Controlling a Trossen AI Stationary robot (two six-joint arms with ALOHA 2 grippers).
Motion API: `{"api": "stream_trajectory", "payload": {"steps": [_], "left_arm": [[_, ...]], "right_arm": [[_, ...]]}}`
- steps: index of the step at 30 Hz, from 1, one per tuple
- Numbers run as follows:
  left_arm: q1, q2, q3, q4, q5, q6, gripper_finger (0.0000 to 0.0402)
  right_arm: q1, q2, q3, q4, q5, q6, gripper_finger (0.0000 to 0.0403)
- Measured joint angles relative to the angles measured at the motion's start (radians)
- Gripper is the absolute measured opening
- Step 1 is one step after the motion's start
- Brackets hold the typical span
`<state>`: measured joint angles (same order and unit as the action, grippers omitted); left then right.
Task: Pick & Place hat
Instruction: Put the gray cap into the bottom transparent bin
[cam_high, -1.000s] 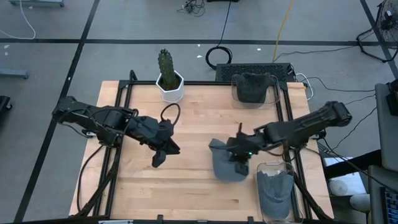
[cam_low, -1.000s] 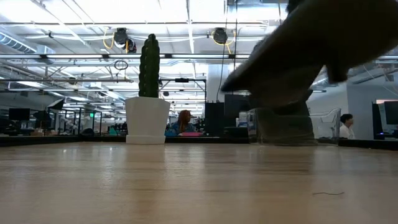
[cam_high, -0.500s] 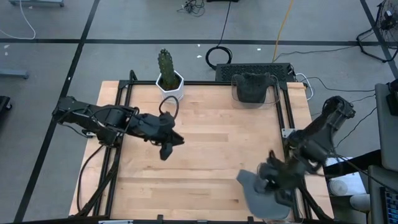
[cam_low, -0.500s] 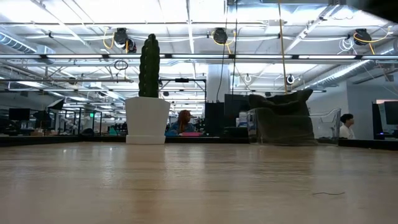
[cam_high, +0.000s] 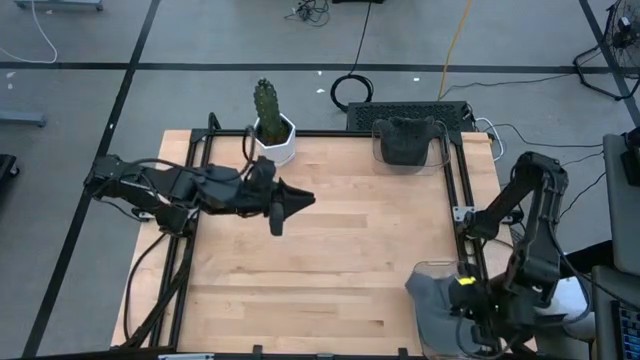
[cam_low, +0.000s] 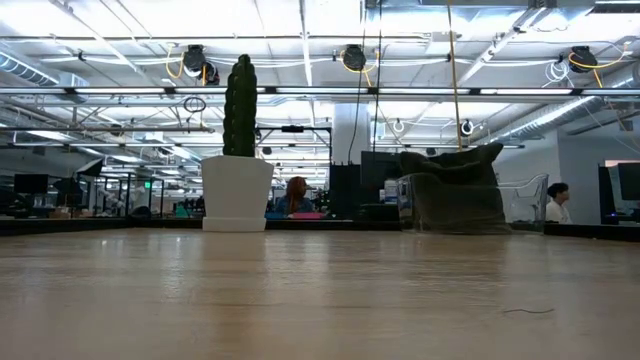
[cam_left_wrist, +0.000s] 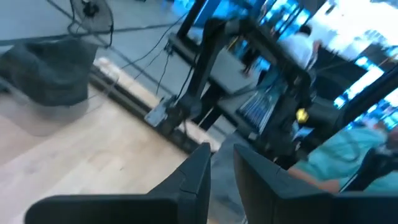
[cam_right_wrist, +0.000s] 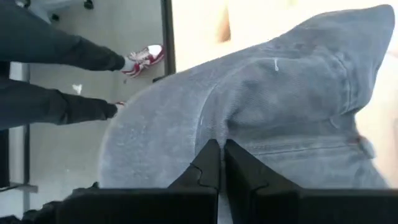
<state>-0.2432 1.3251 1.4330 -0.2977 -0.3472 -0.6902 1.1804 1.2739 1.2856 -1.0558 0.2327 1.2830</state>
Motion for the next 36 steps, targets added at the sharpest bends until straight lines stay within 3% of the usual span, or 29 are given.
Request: {"api": "stream_trajectory", "payload": {"steps": [9, 16, 27, 33, 36], "left_arm": [[-0.011, 0.000, 0.000, 0.085, -0.059, -0.056, 0.0076], [-0.021, 0.011, 0.000, 0.094, -0.087, -0.078, 0.0076], [-0.032, 0.018, -0.001, 0.094, -0.009, -0.088, 0.0076], [-0.037, 0.018, -0.001, 0.095, 0.005, -0.079, 0.0076], [-0.056, 0.059, 0.002, 0.178, 0.003, -0.064, 0.0076]], "right_arm": [[0.071, 0.000, -0.200, 0.235, 0.001, 0.077, 0.0001], [0.072, -0.001, -0.307, 0.300, -0.030, 0.205, 0.0019], [0.074, -0.082, -0.302, 0.359, -0.079, 0.285, 0.0085], [0.055, -0.159, -0.301, 0.339, -0.047, 0.311, 0.0082], [0.020, -0.157, -0.277, 0.337, -0.031, 0.226, 0.0066]]}}
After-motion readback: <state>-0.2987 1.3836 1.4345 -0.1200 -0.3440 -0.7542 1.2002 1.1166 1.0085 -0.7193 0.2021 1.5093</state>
